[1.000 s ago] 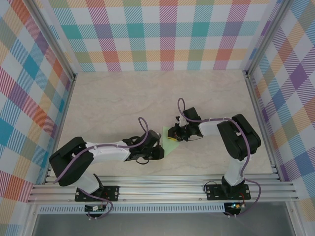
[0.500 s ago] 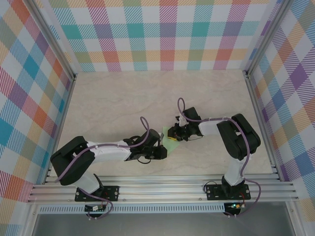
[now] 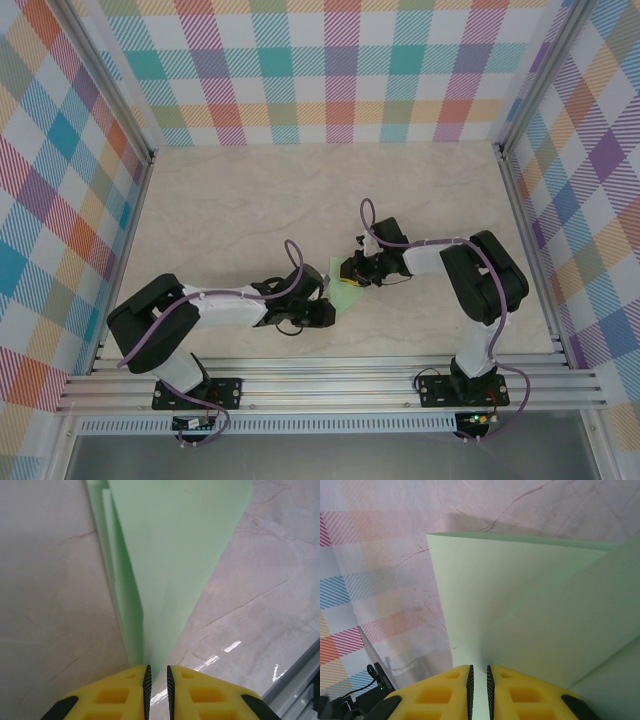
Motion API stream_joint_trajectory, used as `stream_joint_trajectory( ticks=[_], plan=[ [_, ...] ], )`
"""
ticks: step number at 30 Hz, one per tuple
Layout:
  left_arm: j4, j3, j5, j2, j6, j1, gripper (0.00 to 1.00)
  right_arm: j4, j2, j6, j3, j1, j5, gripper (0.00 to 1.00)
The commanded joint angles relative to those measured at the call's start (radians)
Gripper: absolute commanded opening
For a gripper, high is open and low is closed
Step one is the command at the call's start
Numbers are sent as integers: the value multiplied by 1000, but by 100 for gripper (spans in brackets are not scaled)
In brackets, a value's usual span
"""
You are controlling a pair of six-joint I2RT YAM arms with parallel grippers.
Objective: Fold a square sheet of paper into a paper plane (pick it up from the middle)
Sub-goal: Fourth fold the wing at the center of the table.
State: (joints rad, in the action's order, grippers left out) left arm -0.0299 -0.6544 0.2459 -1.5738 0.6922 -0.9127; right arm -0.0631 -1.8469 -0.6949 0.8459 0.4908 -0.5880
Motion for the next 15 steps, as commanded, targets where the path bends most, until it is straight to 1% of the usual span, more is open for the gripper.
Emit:
stream_joint_trajectory(
  ticks=[1, 5, 8, 11, 15],
  plan=[
    [0, 50, 9, -12, 16, 8, 19, 82, -71, 27, -21, 2, 105, 18],
    [16, 74, 19, -25, 32, 8, 19, 86, -65, 29, -21, 2, 105, 18],
    [43, 95, 3, -7, 46, 7, 19, 90, -61, 27, -19, 1, 103, 19],
    [76, 119, -27, 75, 54, 7, 18, 90, -47, 25, -19, 3, 94, 19],
    [169, 118, -118, 242, 51, 9, 19, 98, -11, 26, -7, 12, 67, 21]
  ],
)
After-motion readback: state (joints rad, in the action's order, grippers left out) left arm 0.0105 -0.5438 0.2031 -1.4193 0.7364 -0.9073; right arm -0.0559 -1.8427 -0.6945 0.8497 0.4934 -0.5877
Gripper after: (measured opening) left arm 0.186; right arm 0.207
